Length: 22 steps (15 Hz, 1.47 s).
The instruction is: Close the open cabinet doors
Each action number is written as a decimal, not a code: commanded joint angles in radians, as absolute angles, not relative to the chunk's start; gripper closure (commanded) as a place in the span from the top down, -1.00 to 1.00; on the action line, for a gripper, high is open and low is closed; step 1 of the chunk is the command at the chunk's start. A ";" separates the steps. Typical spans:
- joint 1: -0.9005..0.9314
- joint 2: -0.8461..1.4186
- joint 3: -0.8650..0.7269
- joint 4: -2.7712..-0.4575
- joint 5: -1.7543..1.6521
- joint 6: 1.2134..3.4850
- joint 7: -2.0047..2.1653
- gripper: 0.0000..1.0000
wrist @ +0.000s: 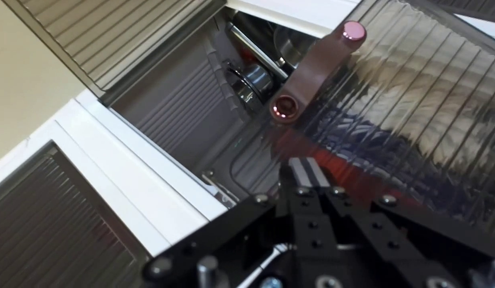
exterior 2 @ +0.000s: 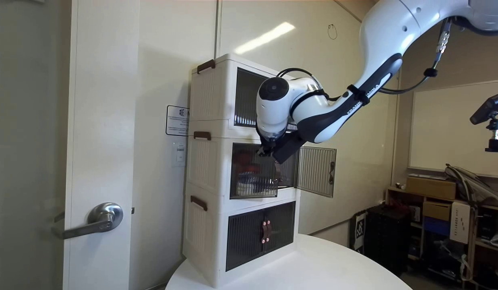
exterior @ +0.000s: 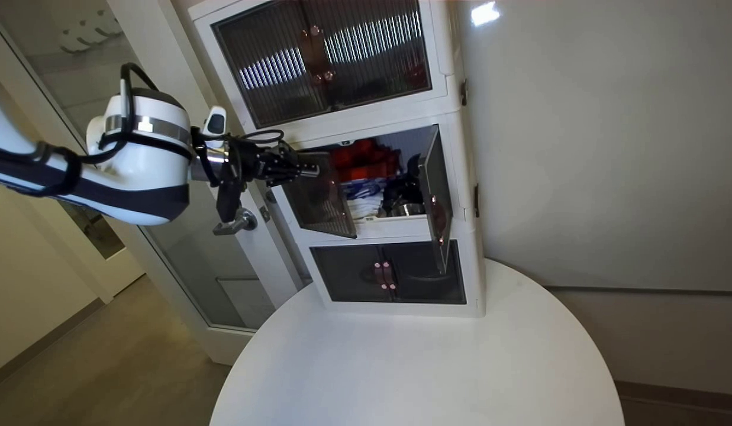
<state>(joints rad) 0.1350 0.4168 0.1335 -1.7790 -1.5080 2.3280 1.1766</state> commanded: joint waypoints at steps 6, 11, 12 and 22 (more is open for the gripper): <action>0.112 0.534 0.107 -1.620 -1.519 2.569 1.200 -0.99; 0.068 0.542 0.105 -1.608 -1.507 2.665 1.197 -0.99; 0.062 0.538 0.105 -1.611 -1.504 2.678 1.197 -0.99; -0.052 0.397 0.224 -1.787 -1.168 2.865 0.895 -0.99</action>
